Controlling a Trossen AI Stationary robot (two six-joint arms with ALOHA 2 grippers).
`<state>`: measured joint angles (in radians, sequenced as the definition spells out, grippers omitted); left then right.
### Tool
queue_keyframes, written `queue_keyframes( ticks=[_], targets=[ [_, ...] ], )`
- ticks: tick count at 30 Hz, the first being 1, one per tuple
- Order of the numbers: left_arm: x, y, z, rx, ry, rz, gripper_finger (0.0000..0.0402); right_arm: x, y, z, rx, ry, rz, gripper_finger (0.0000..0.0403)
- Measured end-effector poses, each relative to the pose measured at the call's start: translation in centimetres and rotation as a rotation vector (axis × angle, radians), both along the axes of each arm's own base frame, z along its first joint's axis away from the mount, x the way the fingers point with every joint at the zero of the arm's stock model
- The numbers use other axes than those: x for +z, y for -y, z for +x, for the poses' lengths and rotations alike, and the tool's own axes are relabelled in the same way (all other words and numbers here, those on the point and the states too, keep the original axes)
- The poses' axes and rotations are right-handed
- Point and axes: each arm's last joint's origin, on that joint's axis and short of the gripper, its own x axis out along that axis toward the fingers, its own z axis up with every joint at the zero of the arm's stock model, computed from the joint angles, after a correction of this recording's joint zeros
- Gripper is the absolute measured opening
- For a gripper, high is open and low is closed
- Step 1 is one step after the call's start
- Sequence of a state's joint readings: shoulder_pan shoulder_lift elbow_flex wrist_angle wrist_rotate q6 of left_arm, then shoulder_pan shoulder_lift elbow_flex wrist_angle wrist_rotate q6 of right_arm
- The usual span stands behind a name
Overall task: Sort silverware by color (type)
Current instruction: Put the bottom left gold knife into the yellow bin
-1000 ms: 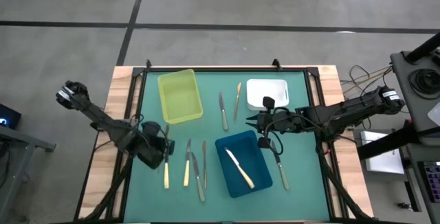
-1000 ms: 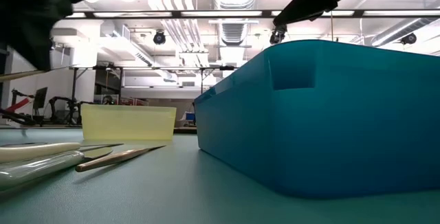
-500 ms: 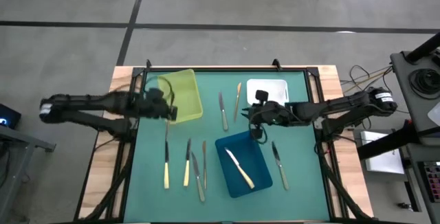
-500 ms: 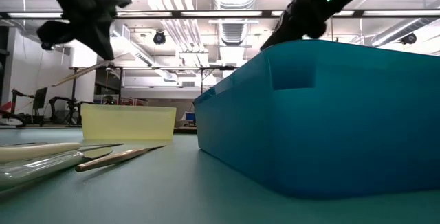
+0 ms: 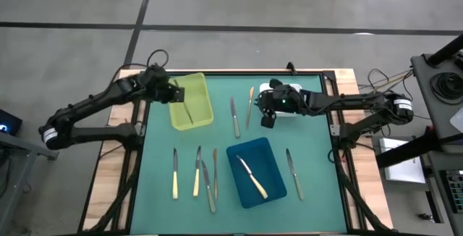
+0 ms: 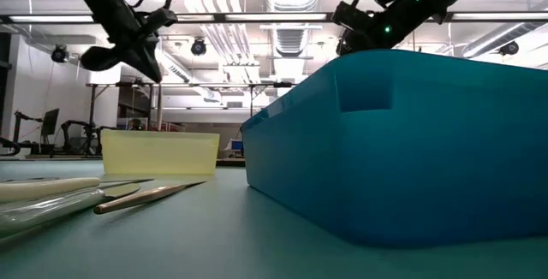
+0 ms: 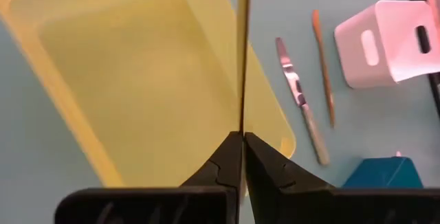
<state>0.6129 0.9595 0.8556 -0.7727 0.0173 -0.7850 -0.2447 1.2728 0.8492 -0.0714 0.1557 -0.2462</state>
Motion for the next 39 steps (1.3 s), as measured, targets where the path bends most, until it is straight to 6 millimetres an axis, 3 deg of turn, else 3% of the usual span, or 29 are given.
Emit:
queue_keyframes(
  ticks=[6, 19, 39],
  targets=[
    [0.1, -0.2, 0.0, -0.035, -0.055, 0.001, 0.0001, 0.2, 0.3, 0.0, -0.01, 0.022, -0.003, 0.0059],
    [2.9, -1.2, 1.2, -0.106, -0.074, 0.118, 0.0, 2.1, 0.2, -0.5, -0.001, 0.125, -0.054, 0.0059],
    [-0.4, -3.2, 3.9, -0.275, -0.263, 0.109, 0.0, 3.0, 0.3, -0.3, 0.015, 0.156, -0.097, 0.0059]
  ],
)
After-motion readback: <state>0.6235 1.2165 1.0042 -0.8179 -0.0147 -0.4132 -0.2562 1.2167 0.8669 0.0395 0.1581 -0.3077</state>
